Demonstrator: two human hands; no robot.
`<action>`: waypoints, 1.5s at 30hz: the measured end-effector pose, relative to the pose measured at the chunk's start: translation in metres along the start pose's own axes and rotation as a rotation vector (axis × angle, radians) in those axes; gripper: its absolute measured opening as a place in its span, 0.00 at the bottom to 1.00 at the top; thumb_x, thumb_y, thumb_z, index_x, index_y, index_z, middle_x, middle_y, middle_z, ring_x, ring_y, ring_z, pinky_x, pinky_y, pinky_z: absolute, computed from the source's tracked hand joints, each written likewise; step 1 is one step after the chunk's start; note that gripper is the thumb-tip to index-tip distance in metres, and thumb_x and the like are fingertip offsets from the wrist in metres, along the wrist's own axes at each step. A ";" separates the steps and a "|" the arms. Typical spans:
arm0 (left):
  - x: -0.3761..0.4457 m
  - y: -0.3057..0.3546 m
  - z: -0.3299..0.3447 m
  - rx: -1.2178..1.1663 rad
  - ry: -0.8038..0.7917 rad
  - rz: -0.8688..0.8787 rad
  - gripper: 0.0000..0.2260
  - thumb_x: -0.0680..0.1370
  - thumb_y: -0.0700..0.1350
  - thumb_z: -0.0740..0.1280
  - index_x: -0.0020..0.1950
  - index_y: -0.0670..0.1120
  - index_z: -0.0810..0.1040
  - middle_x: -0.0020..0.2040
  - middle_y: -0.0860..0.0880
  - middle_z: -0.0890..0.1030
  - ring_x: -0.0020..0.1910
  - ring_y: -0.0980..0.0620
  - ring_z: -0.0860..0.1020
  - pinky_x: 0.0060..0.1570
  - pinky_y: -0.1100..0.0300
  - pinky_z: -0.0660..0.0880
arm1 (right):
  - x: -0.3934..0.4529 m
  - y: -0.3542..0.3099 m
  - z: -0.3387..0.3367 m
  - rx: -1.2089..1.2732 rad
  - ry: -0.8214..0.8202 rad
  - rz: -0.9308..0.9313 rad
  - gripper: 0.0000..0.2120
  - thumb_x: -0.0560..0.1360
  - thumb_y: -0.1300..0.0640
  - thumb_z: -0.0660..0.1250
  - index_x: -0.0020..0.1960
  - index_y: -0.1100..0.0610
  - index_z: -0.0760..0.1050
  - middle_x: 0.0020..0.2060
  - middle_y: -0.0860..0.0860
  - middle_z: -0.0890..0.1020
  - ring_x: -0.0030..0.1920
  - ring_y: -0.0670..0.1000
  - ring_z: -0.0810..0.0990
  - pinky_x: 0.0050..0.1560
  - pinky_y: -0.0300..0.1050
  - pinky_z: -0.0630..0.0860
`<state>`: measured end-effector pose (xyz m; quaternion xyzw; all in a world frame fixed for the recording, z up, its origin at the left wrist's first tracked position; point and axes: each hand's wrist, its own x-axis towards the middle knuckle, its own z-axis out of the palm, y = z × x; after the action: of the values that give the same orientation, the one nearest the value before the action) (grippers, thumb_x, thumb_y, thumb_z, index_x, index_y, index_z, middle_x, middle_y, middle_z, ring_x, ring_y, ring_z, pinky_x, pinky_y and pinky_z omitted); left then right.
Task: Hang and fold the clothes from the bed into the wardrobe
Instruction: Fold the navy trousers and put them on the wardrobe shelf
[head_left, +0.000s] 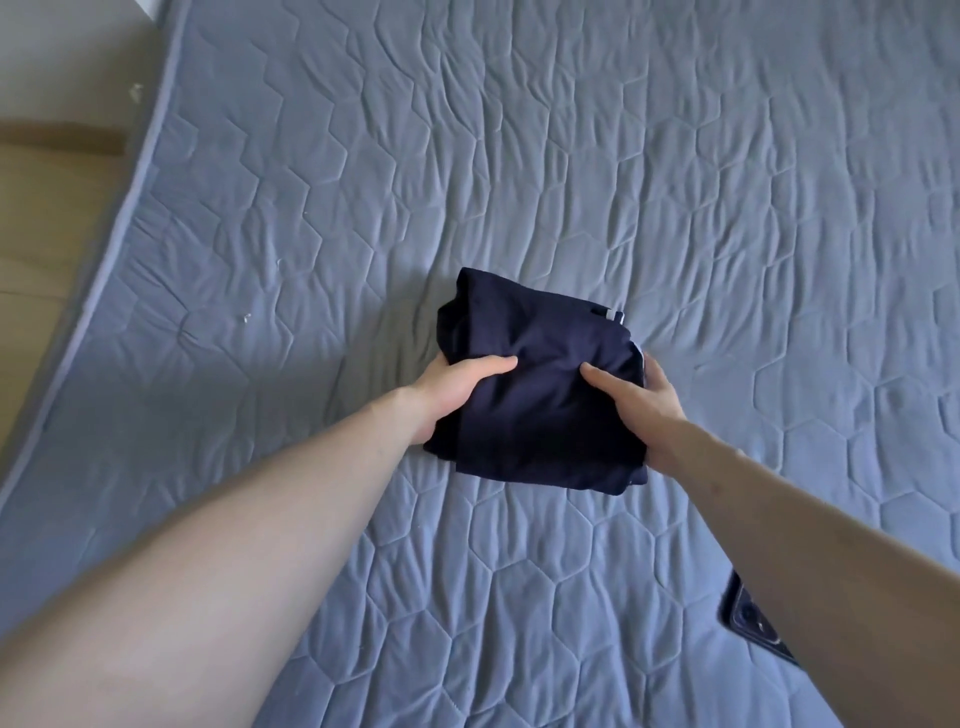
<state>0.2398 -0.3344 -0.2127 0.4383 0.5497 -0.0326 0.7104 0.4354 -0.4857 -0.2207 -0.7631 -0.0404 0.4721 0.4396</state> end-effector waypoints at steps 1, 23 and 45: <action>0.000 0.000 0.002 -0.004 -0.003 0.002 0.27 0.67 0.57 0.80 0.64 0.56 0.81 0.53 0.53 0.87 0.50 0.49 0.87 0.55 0.51 0.81 | 0.000 0.000 0.000 0.010 -0.025 0.006 0.26 0.62 0.43 0.83 0.57 0.38 0.79 0.49 0.41 0.87 0.48 0.44 0.87 0.51 0.46 0.82; -0.455 0.060 -0.038 -0.462 0.090 -0.276 0.11 0.70 0.54 0.77 0.49 0.50 0.89 0.53 0.45 0.87 0.48 0.45 0.87 0.42 0.55 0.80 | -0.372 -0.155 -0.035 0.126 -0.490 0.231 0.37 0.68 0.42 0.81 0.73 0.36 0.70 0.64 0.44 0.83 0.63 0.49 0.83 0.60 0.51 0.81; -0.801 0.014 -0.311 -0.934 0.603 0.189 0.22 0.68 0.51 0.78 0.60 0.46 0.85 0.56 0.41 0.86 0.52 0.38 0.86 0.41 0.46 0.84 | -0.662 -0.345 0.333 -0.324 -0.906 -0.279 0.19 0.72 0.56 0.78 0.61 0.43 0.81 0.48 0.45 0.88 0.46 0.49 0.88 0.45 0.46 0.83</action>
<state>-0.3024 -0.4694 0.4401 0.1145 0.6427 0.4047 0.6404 -0.0591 -0.3806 0.4217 -0.5272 -0.4017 0.6802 0.3129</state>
